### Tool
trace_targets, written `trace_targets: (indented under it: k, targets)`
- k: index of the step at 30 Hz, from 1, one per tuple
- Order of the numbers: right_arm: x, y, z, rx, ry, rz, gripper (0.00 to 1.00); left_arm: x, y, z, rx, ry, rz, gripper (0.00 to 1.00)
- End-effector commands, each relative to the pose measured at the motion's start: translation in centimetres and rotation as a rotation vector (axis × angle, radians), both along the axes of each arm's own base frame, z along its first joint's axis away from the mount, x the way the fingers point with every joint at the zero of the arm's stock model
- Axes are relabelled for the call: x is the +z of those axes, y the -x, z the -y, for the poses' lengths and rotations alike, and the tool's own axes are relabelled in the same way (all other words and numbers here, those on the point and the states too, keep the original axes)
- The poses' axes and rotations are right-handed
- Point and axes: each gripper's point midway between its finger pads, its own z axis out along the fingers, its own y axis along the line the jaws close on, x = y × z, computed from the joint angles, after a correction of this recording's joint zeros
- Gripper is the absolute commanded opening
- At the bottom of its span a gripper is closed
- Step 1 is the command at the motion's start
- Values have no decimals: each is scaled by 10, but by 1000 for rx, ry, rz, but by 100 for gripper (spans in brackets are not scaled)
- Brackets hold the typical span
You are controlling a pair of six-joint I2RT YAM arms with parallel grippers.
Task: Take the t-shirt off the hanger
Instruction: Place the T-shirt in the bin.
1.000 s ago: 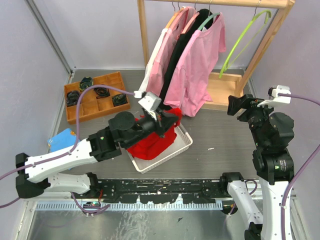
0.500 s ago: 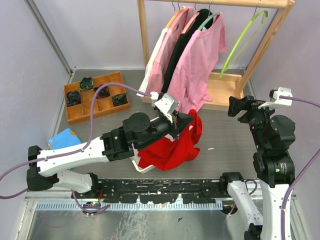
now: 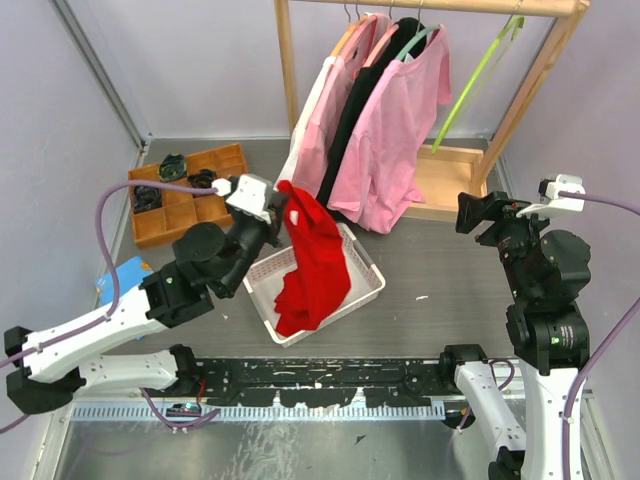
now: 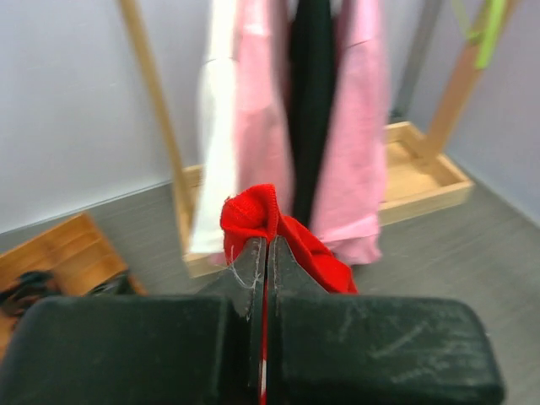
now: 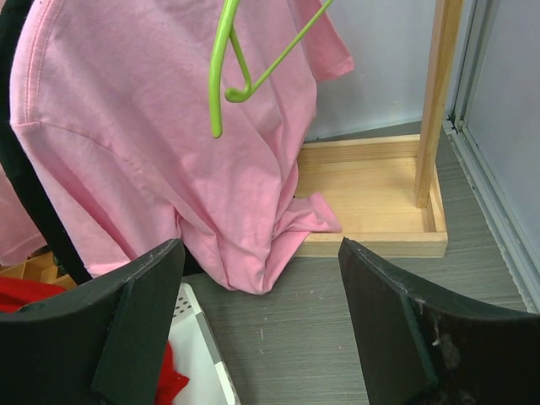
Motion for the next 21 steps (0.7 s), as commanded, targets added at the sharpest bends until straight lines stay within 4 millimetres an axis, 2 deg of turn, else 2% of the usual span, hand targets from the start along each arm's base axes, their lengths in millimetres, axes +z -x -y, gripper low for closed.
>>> trace_targets:
  k: [1,3,5,9,13,17,21]
  targets:
    - [12,1,0,3,7,42,80,-9,-20,-49,166,-73,37,0]
    - [12,1,0,5,8,40,80,-12,-21,-53,176,-90,36,0]
    - [11,0,-1,7,9,38,80,-18,-20,-50,155,-100,25,0]
    - [10,0,-1,7,11,35,80,-43,-15,-24,53,-105,-36,0]
    - [10,0,1,2,20,32,80,-80,-8,4,-54,-117,-127,0]
    - [9,-2,0,5,22,28,80,-126,4,27,-134,-145,-231,0]
    - [6,-5,0,7,22,24,80,-174,17,39,-159,-188,-329,0]
